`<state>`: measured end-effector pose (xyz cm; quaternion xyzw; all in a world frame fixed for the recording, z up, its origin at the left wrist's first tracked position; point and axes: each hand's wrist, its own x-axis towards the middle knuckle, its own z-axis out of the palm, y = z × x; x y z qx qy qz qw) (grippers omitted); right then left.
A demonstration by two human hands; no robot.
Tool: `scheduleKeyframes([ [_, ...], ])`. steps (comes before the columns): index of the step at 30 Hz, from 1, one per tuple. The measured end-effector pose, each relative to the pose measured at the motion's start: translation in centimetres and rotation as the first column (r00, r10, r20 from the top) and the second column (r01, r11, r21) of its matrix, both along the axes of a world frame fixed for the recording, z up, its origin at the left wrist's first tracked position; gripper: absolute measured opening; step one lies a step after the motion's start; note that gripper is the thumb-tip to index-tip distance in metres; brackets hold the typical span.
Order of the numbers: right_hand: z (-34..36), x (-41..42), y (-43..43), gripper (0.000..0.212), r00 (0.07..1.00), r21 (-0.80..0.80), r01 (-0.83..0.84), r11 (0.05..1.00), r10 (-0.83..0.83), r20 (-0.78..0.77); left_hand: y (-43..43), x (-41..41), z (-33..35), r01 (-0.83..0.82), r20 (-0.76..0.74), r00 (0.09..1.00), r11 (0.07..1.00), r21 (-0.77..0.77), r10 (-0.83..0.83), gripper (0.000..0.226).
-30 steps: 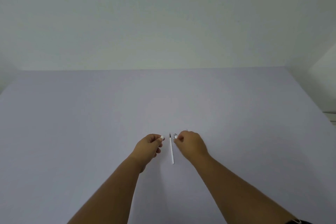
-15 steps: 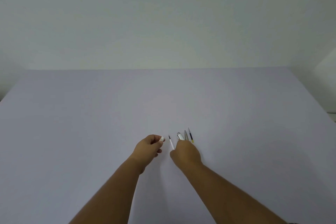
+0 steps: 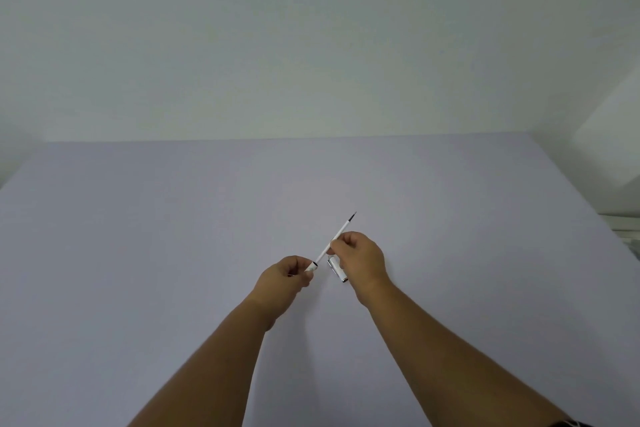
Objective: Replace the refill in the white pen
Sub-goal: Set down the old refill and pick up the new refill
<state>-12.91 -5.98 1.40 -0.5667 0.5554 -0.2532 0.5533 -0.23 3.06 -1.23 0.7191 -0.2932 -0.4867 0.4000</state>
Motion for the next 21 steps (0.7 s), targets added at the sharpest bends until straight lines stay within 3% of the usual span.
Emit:
scheduleKeyframes([
  [14, 0.1, -0.9, -0.3, 0.017, 0.992, -0.018, 0.018, 1.000, -0.015, 0.121, -0.4, -0.5, 0.0, -0.008, -0.040, 0.999, 0.999, -0.031, 0.007, 0.010],
  [21, 0.1, -1.2, -0.2, 0.016, 0.995, -0.051, -0.007, 0.999, 0.012, 0.100, -0.4, -0.8, 0.1, -0.014, -0.044, 0.999, 0.999, -0.053, 0.012, 0.011],
])
